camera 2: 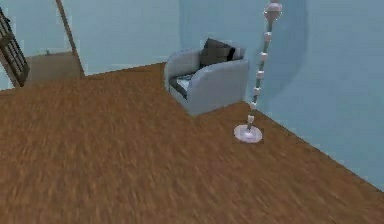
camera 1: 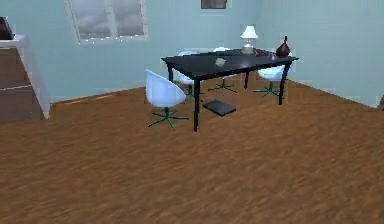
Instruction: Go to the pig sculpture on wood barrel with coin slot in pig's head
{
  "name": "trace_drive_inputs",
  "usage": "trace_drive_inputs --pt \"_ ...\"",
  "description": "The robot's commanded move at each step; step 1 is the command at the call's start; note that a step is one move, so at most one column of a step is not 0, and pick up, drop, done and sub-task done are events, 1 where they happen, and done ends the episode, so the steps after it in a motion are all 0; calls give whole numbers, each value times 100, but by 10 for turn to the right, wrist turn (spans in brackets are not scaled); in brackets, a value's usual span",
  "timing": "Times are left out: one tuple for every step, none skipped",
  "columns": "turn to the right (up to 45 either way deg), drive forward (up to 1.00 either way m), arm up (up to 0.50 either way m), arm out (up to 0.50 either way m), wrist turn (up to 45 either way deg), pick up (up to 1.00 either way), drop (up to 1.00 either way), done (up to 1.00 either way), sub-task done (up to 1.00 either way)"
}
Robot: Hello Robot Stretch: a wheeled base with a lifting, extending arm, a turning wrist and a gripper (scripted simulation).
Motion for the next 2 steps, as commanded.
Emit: trace_drive_inputs --pt "90 0 0 0 0 0 0 0 0" --pt "0 5 0 0 0 0 0 0 0"
